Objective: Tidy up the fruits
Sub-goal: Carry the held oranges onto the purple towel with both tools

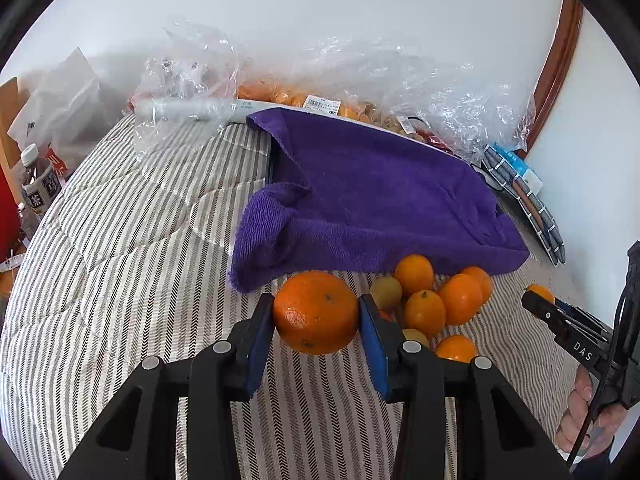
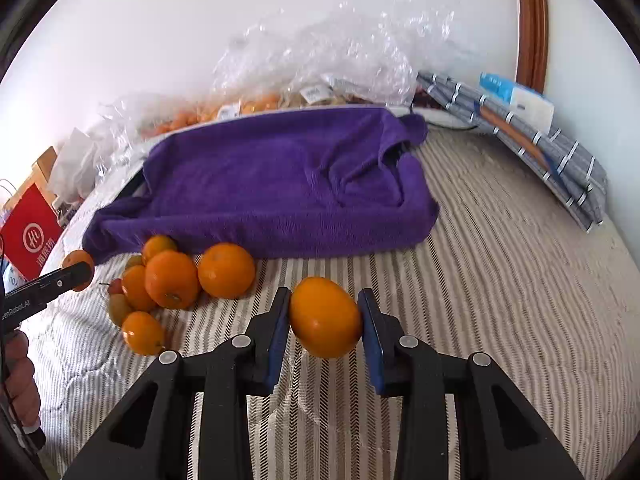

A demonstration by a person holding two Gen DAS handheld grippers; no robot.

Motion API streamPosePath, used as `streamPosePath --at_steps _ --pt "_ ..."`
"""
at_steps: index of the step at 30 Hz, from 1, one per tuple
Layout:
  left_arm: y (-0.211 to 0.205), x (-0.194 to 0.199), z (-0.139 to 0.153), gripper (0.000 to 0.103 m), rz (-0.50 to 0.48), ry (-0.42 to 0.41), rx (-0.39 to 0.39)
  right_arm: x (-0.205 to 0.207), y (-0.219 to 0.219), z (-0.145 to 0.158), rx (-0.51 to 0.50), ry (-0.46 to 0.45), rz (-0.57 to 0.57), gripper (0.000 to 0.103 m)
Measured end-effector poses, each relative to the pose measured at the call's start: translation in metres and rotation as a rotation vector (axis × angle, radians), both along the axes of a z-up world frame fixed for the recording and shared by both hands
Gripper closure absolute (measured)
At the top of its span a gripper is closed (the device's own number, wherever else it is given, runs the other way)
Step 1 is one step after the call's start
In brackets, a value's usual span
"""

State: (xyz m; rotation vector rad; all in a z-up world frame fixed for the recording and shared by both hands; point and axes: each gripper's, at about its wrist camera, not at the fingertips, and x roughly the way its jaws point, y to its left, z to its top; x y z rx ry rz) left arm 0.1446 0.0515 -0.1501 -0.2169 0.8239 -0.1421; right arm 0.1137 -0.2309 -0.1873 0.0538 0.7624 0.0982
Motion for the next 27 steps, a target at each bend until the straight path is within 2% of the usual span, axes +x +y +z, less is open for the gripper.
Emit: streamPosePath --at_steps 4,8,11,14,21,27 --pt "0.003 -0.005 0.02 0.063 0.017 -0.017 -0.018 -0.009 -0.002 0.023 -0.009 -0.035 -0.013 0.069" --pt "0.001 -0.013 0.043 0.063 0.03 -0.039 -0.005 -0.02 -0.005 0.049 -0.013 -0.083 -0.024 0.069" --pt "-0.002 -0.019 0.062 0.063 0.033 -0.069 0.001 -0.032 -0.007 0.066 0.026 -0.124 -0.022 0.069" --pt "-0.007 -0.02 0.077 0.063 0.034 -0.088 -0.002 -0.038 -0.003 0.078 0.009 -0.139 -0.02 0.069" --pt "-0.011 -0.016 0.098 0.063 0.035 -0.118 -0.001 -0.04 0.007 0.097 -0.005 -0.17 0.0 0.069" --pt "-0.007 0.001 0.098 0.063 0.055 -0.112 -0.01 -0.022 0.019 0.101 -0.009 -0.182 0.023 0.069"
